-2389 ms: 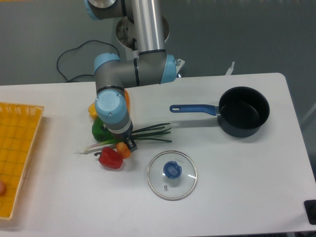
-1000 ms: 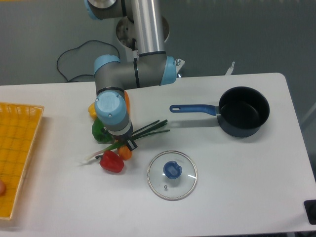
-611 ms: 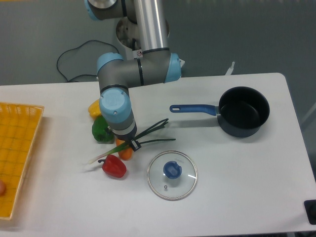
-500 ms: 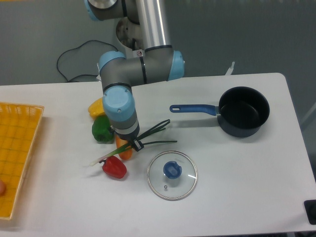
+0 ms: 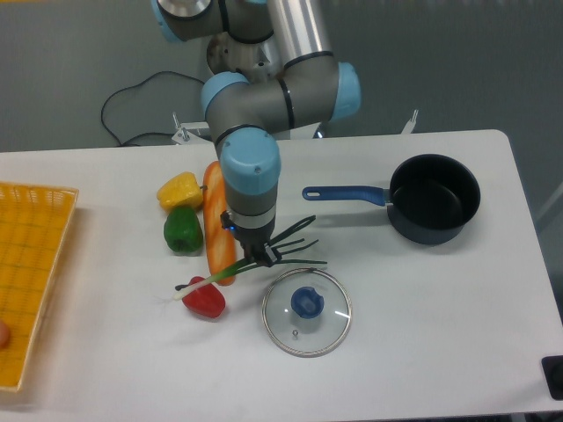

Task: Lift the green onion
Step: 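Lift the grasped green onions up off the table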

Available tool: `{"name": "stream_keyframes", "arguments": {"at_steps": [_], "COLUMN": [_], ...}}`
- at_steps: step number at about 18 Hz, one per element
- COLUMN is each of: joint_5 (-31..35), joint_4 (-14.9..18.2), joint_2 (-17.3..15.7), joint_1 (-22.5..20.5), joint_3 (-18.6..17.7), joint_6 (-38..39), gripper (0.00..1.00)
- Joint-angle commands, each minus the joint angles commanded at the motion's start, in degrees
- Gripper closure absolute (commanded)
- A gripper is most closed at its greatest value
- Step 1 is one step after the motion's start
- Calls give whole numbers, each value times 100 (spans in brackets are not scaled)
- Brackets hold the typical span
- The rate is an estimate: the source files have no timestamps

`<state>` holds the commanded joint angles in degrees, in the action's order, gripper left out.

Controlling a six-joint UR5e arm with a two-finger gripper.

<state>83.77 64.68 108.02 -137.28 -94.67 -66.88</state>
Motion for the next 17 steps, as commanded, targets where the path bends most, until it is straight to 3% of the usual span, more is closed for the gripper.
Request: {"name": "stream_keyframes", "arguments": {"at_steps": [6,17], "joint_5": [-221,-212], "joint_4": [53,123], "joint_2": [35,44], "joint_1": [-448,-1029], "joint_3": [449,599], "joint_6": [-9,-536], "gripper": [84,84]}}
